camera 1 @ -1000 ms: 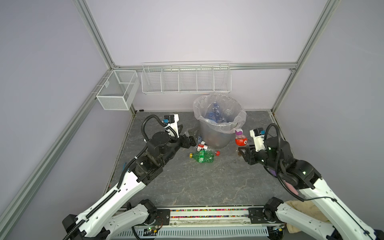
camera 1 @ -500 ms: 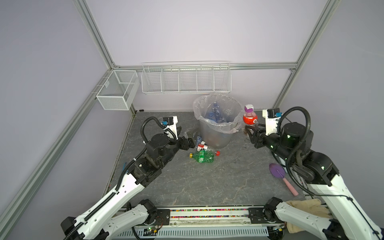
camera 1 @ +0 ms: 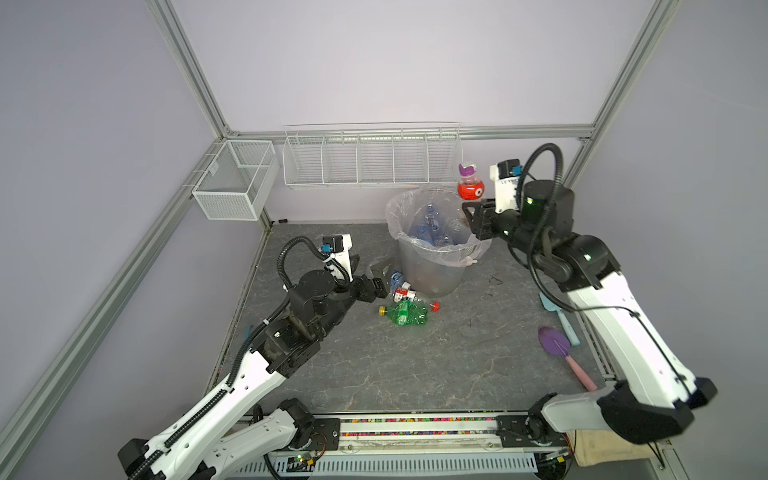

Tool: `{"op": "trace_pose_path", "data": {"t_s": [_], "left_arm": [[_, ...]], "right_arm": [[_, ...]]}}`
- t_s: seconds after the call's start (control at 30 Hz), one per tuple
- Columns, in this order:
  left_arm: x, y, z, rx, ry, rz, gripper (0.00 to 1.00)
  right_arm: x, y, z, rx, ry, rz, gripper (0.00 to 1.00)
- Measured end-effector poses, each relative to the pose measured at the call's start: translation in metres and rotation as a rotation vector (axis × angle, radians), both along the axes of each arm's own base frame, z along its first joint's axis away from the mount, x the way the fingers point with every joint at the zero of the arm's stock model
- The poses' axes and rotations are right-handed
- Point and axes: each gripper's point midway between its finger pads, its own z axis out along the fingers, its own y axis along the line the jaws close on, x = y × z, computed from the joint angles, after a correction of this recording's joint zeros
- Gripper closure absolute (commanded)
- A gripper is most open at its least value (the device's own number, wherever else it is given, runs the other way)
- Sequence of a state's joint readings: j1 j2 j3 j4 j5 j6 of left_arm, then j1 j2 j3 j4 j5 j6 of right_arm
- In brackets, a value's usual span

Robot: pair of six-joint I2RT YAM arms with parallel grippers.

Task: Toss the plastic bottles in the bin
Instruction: 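Carry the red-label bottle over the bin and open the right gripper, then withdraw the right gripper from the bin while the left gripper reaches toward the green bottle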

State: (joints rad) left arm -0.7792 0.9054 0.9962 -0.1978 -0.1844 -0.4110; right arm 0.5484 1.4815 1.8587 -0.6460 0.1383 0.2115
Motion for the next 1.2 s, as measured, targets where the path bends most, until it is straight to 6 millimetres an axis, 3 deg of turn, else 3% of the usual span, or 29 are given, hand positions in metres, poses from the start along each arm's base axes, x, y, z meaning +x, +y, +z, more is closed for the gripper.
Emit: {"op": "trace_pose_path", "data": {"t_s": [0.03,0.07,0.1,0.2,0.27,0.33,0.47,0.53,0.6,0.7,0.87,1.0,1.2], "left_arm": [[0.0,0.001,0.0,0.0,0.0,0.001,0.01],[-0.001,0.001,0.0,0.001,0.001,0.002,0.01],[-0.001,0.002,0.0,0.001,0.001,0.002,0.01],[-0.004,0.005,0.003,-0.003,-0.004,0.004,0.01],[-0.005,0.008,0.005,-0.008,-0.01,0.01,0.01],[-0.005,0.009,0.006,-0.01,-0.013,0.014,0.01],[-0.004,0.008,0.004,-0.005,-0.008,0.017,0.01],[-0.002,0.007,0.002,0.0,-0.002,0.017,0.01],[0.0,0.004,-0.002,0.01,0.008,0.017,0.01],[0.004,0.0,-0.015,0.041,0.04,0.018,0.01],[0.015,-0.012,-0.051,0.109,0.129,0.007,0.01],[0.027,-0.014,-0.099,0.128,0.257,-0.001,0.01],[0.046,0.012,-0.184,0.081,0.491,0.066,0.01]], "right_arm": [[0.015,0.008,-0.019,-0.02,0.053,0.004,0.2],[0.028,0.014,-0.041,-0.045,0.114,0.004,0.05],[0.04,0.019,-0.065,-0.075,0.18,0.003,0.11],[0.05,0.022,-0.118,-0.147,0.306,-0.006,0.11],[0.039,0.016,-0.13,-0.168,0.337,-0.006,0.12],[0.027,0.008,-0.11,-0.154,0.303,-0.009,0.11],[-0.005,-0.013,-0.036,-0.069,0.144,-0.016,0.12],[-0.021,-0.023,-0.009,-0.03,0.074,-0.021,0.11],[-0.033,-0.031,0.004,-0.007,0.032,-0.025,0.11],[-0.043,-0.037,0.004,-0.003,0.022,-0.028,0.11],[-0.049,-0.04,-0.02,-0.028,0.058,-0.023,0.11],[-0.059,-0.046,-0.035,-0.043,0.07,-0.019,0.11],[-0.074,-0.056,-0.041,-0.035,0.058,-0.025,0.12]]}}
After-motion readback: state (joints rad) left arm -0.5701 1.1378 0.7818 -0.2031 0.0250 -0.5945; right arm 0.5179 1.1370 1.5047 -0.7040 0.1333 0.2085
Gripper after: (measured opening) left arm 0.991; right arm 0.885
